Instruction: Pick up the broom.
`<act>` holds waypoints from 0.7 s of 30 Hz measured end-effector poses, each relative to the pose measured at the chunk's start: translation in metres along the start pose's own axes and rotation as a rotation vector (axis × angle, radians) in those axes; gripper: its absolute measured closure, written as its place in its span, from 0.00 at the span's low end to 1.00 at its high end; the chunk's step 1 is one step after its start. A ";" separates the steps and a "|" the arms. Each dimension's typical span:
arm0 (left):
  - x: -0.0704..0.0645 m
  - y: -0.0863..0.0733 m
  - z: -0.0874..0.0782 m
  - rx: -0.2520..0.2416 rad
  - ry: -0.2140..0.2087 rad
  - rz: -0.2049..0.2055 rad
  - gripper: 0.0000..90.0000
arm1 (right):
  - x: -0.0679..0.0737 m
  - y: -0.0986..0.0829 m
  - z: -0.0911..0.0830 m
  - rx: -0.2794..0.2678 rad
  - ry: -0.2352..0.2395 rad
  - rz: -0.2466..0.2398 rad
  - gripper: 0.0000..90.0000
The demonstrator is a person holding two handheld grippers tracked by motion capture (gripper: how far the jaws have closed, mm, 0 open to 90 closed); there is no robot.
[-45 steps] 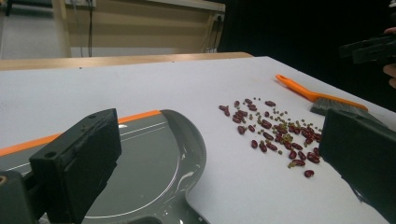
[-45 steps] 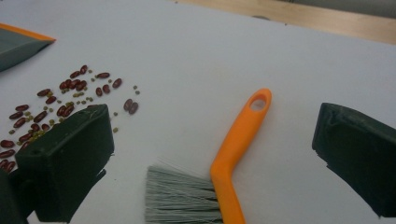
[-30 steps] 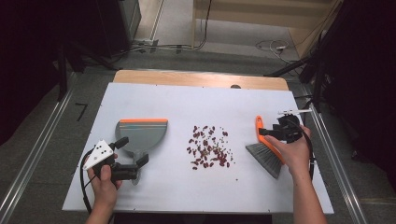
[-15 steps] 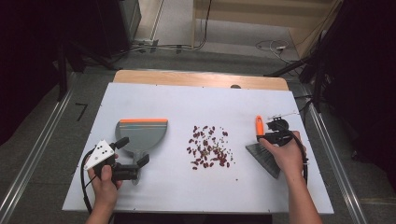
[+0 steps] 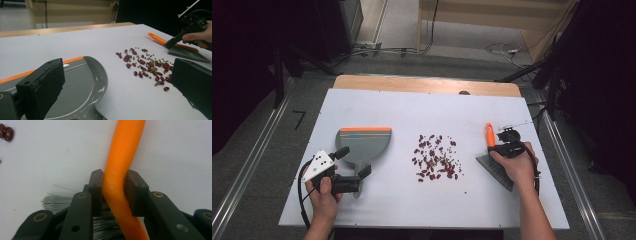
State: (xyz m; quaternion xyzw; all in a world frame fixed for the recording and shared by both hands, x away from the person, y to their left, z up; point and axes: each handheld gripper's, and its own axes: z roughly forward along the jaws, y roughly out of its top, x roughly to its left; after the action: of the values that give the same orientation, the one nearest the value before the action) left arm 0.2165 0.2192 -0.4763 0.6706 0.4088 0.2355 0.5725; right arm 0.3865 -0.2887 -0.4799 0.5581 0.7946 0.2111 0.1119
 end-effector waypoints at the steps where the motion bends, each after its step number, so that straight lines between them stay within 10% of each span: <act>1: 0.000 0.000 0.000 0.002 0.002 0.001 0.00 | 0.000 0.000 0.000 0.000 0.000 0.000 0.75; 6: 0.001 0.001 0.000 0.004 0.010 -0.004 0.00 | -0.002 -0.005 -0.001 -0.043 0.019 0.012 0.75; 21: -0.007 0.006 0.001 0.003 0.004 0.030 0.00 | -0.017 -0.041 -0.043 -0.504 0.126 0.157 0.76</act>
State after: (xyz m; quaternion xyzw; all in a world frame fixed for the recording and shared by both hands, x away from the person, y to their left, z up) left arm 0.2151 0.2132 -0.4702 0.6770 0.3999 0.2449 0.5672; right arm 0.3407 -0.3254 -0.4616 0.5586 0.6766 0.4443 0.1809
